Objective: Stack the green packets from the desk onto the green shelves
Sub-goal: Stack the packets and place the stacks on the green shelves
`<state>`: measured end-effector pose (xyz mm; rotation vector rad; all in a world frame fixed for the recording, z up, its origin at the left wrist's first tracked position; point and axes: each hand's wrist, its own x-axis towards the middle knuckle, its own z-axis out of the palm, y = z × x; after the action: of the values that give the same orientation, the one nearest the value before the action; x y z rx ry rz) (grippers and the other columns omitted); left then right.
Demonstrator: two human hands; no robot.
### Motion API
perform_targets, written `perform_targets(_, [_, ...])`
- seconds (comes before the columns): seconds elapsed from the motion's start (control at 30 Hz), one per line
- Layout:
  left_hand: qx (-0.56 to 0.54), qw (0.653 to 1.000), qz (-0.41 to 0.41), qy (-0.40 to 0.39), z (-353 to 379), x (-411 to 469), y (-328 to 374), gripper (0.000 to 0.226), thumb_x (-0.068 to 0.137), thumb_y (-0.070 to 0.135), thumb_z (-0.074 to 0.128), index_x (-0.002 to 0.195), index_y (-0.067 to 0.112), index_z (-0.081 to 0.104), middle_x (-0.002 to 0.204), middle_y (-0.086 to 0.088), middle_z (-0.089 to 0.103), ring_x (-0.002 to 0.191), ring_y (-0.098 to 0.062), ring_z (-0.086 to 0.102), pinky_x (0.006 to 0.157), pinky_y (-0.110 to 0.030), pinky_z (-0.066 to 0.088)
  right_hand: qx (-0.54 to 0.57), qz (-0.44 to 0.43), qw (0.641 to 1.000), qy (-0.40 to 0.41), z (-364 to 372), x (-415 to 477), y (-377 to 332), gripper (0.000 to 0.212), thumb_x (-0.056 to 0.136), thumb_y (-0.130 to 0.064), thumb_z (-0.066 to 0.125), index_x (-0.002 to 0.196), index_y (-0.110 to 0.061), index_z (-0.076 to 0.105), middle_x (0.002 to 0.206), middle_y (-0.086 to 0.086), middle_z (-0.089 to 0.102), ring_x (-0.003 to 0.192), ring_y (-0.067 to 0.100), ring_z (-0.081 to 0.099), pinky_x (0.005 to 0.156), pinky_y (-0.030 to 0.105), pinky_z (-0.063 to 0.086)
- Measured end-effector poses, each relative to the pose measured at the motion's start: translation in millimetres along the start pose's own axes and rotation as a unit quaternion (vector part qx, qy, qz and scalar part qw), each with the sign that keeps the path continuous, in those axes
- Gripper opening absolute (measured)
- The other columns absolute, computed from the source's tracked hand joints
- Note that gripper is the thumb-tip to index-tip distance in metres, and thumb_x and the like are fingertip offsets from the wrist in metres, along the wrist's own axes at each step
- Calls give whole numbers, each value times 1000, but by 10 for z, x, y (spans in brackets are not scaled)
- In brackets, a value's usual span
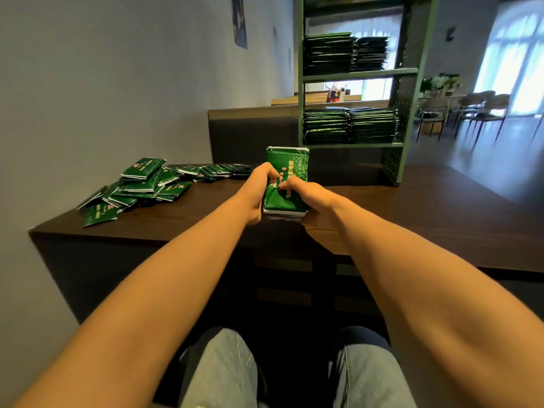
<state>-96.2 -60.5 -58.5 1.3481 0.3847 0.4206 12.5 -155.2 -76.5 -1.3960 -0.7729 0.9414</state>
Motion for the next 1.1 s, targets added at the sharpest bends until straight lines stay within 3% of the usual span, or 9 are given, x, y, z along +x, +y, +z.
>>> perform_targets(0.07, [-8,1000,-7,-2,18,21,-14,37,87,23,34,102,9,65,88,-14,67,79,-30,65,77,-41,53,6,-5,1000,-1,-24,-4,27,23,99,-28,55,110,-10,63,96,13,72,77,21,72,70,31,58])
perform_targets(0.23, [28,998,-60,-14,-33,269,5,35,83,23,43,108,9,63,96,-15,68,86,-31,66,85,-43,53,-2,-2,1000,25,-222,184,-13,30,97,-28,56,120,-10,61,102,14,70,85,23,69,70,31,56])
perform_targets(0.4, [34,997,-75,14,-176,858,35,26,83,19,42,95,11,64,81,-10,69,77,-28,67,81,-41,55,36,34,998,24,-428,833,16,44,89,-28,63,128,-9,63,101,13,73,86,25,72,74,34,59])
perform_targets(0.53, [34,989,-144,23,-393,1489,89,27,81,20,46,96,10,66,88,-11,69,83,-29,67,97,-46,49,65,79,994,26,-558,1466,-24,40,82,-27,65,119,-12,68,96,10,75,84,25,72,76,36,58])
perform_targets(0.67, [31,977,-209,19,-441,1723,471,26,86,20,46,99,9,65,92,-12,70,86,-28,67,93,-41,51,108,118,986,49,-522,1643,-346,48,71,-26,68,117,-11,69,100,12,75,90,28,71,87,42,55])
perform_targets(0.77, [65,964,-256,12,-467,1674,852,30,82,25,53,106,11,64,104,-14,68,99,-30,64,98,-42,47,145,145,977,59,-437,1576,-722,30,89,-19,60,116,-9,68,96,12,73,82,26,71,75,34,58])
perform_targets(0.87, [146,943,-298,16,-428,1495,1271,32,81,40,63,109,26,64,110,-6,66,107,-24,60,97,-46,43,160,168,968,93,-320,1446,-1163,33,91,-22,60,120,-8,68,103,13,72,85,27,70,71,32,57])
perform_targets(1.0, [52,941,-328,69,-286,1261,1598,81,56,55,84,130,36,55,142,-8,47,133,-30,47,95,-53,52,164,191,955,158,-180,1249,-1570,63,59,-39,78,116,-12,73,114,16,74,103,33,70,83,38,55])
perform_targets(1.1, [10,955,-284,82,-89,1180,1785,49,81,37,77,125,22,61,135,-17,59,117,-29,61,101,-48,50,185,196,947,175,-150,1168,-1715,85,42,-48,81,119,-13,72,118,16,75,108,31,72,88,40,57])
